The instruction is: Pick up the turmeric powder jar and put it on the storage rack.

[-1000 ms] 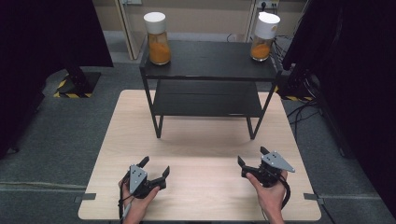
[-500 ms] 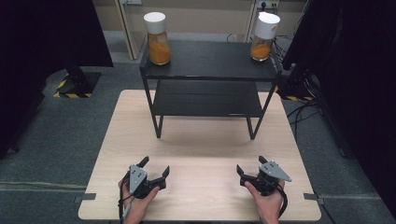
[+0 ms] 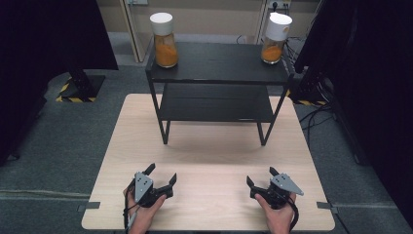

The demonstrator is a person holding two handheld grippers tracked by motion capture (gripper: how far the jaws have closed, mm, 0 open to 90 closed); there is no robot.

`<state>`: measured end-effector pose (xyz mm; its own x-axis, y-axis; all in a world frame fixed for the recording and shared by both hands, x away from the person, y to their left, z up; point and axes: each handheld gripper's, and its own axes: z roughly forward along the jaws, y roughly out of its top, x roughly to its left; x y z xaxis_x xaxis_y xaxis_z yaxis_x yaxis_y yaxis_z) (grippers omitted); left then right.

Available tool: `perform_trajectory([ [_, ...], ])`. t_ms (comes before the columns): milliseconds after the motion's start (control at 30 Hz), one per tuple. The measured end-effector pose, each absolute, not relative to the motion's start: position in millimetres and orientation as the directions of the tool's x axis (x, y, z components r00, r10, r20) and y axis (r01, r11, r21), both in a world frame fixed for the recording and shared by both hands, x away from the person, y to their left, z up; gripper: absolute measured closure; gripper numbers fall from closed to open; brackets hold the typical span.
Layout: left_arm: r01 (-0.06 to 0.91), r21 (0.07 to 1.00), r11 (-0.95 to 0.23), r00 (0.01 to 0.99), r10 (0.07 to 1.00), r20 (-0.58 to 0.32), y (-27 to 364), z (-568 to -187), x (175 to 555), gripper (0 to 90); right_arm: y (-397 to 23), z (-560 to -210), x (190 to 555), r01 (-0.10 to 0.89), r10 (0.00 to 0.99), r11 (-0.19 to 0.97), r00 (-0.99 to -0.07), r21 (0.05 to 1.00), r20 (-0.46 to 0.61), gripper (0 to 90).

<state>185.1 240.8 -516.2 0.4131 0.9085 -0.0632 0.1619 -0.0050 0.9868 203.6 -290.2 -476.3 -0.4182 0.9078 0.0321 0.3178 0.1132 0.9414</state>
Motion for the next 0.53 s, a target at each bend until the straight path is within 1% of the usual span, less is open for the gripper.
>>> perform_trajectory([
  [533, 0.167, 0.986, -0.009, 0.418, 0.906, -0.063, 241.1, -515.2, 186.1, 10.2, -291.8, -475.1, 205.7, 0.324, 0.902, 0.119, -0.430, 0.938, 0.034, 3.3],
])
